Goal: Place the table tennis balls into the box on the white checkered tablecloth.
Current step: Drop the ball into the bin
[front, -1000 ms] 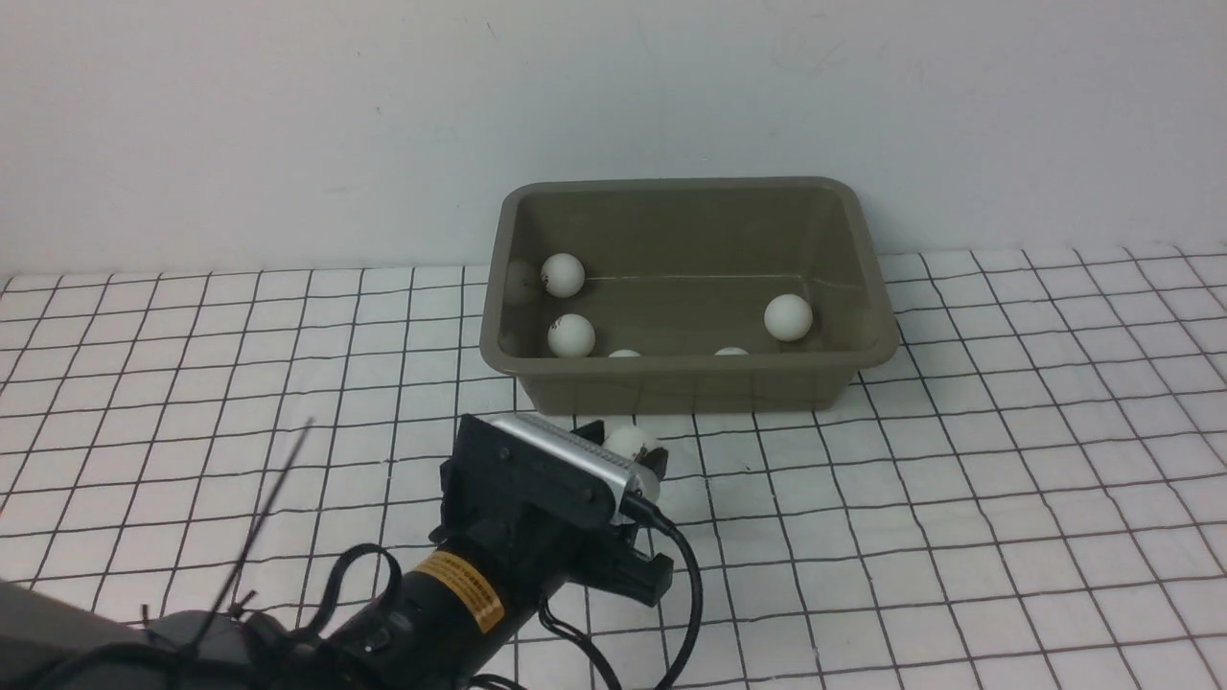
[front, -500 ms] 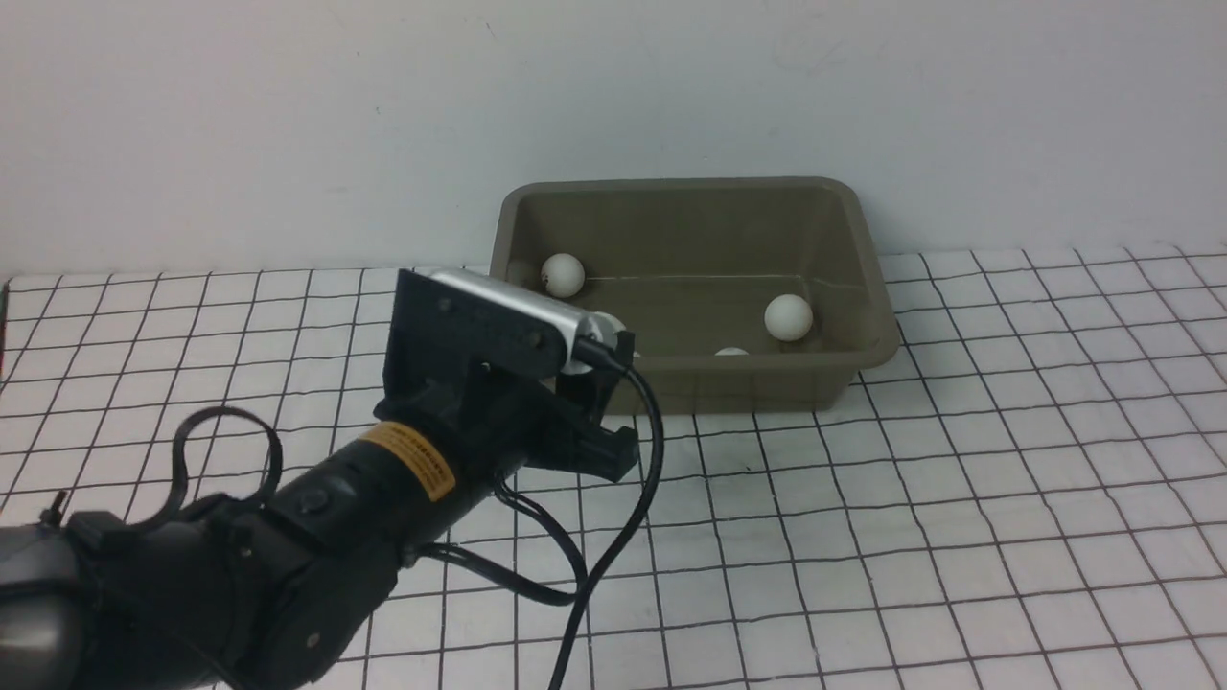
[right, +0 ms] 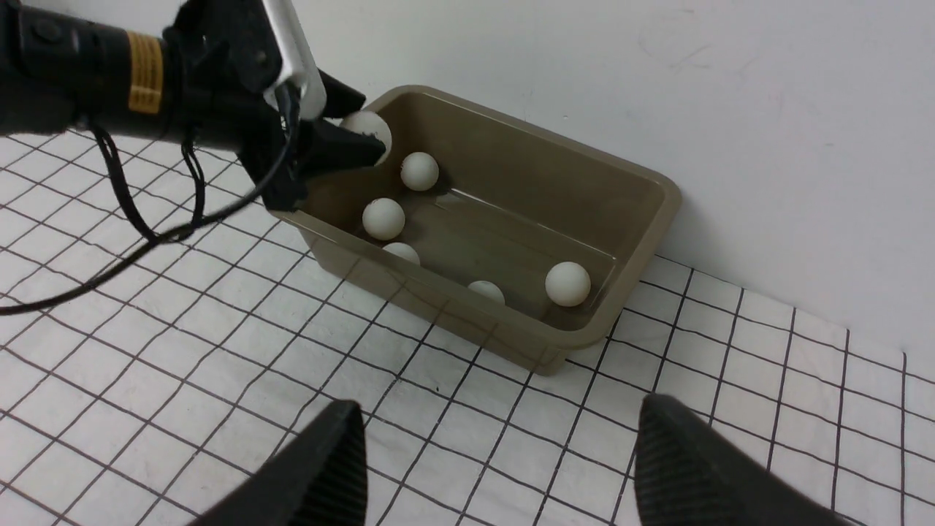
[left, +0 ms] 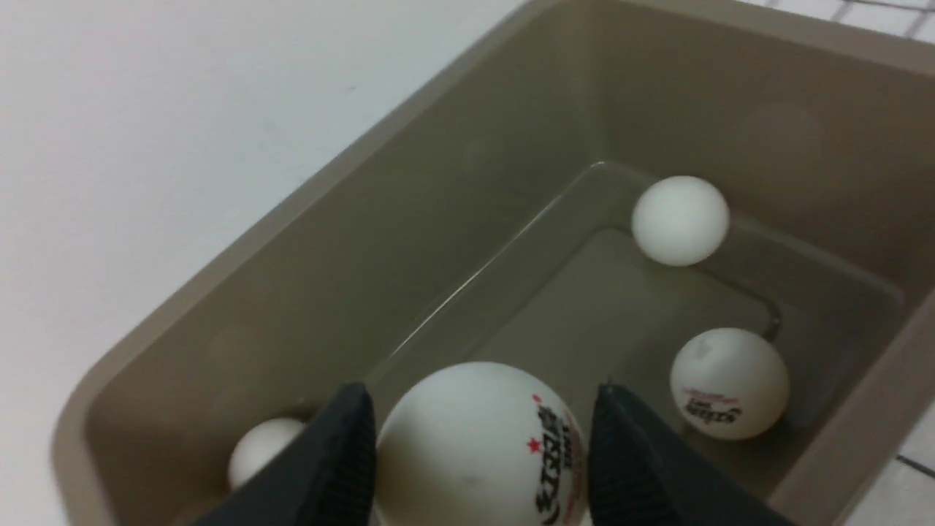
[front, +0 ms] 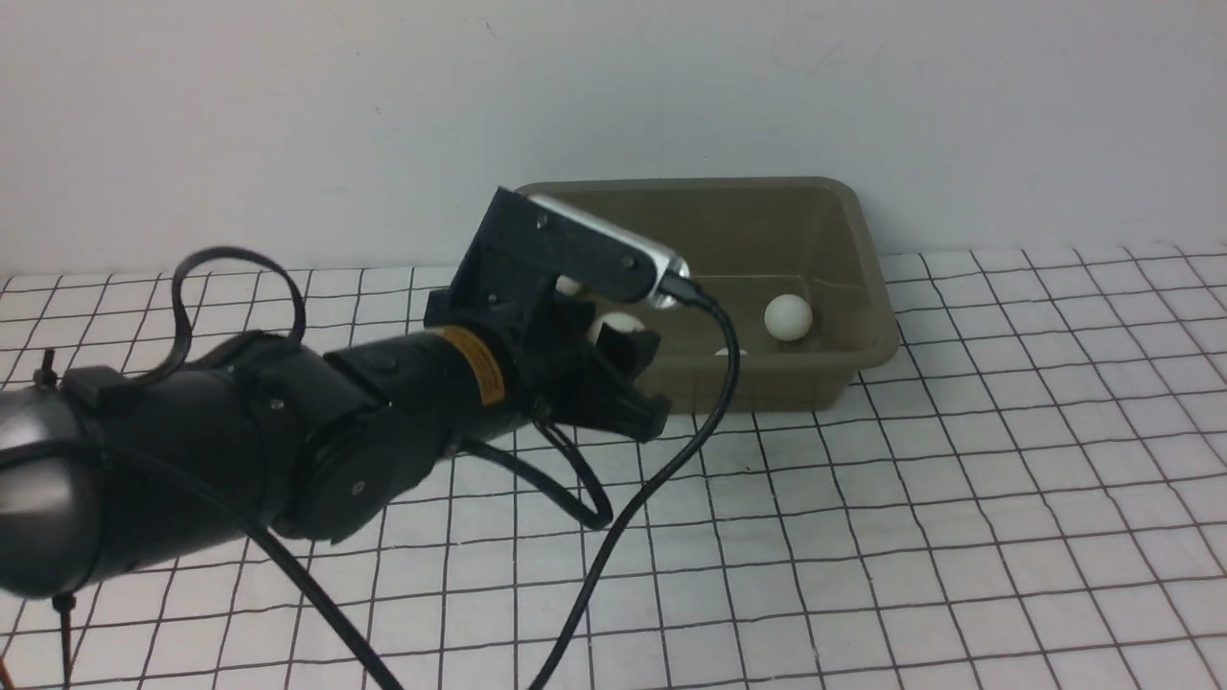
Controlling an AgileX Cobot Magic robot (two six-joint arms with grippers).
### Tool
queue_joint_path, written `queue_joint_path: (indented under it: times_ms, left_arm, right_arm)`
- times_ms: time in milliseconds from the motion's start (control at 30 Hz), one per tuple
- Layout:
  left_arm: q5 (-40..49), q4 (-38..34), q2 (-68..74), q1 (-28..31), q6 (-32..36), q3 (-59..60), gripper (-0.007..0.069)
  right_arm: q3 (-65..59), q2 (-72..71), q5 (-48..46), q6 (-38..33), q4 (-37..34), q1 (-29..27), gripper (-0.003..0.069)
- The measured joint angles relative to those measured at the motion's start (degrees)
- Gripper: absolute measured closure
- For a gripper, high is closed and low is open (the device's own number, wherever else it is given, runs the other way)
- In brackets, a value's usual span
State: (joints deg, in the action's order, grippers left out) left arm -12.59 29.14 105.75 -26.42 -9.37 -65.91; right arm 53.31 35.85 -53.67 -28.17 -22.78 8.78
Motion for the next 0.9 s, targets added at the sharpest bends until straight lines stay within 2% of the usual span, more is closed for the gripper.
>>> queue_joint_path:
  times_ms: [100,200,333,433,700,900]
  left_arm:
    - [-2.2,3.1,1.2,0.0,-2.5,0.0,0.0262]
    - [-2.2,3.2,0.7,0.0,-6.4,0.0,0.0216]
    - [0.7,3.1,-1.7,0.0,-10.5,-0.1,0.0204]
    - [7.1,3.1,-6.0,0.0,-13.3,-0.1,0.0204]
    - [14.8,2.9,-15.4,0.0,-14.1,-0.1,0.0197]
    - [17.3,2.7,-20.0,0.0,-14.3,-0.1,0.0197]
  right_arm:
    - [0.0,0.0,0.0,-0.6,0.0,0.0,0.0207]
    - [0.0,0.0,0.1,-1.6,0.0,0.0,0.0207]
    - [0.0,0.0,0.9,-2.0,0.0,0.0,0.0207]
    - [0.0,0.0,1.8,-3.0,0.0,0.0,0.0207]
    - [0.0,-1.0,3.0,-3.9,1.6,0.0,0.0207]
    - [0.0,-8.4,2.9,-3.9,4.4,0.0,0.0207]
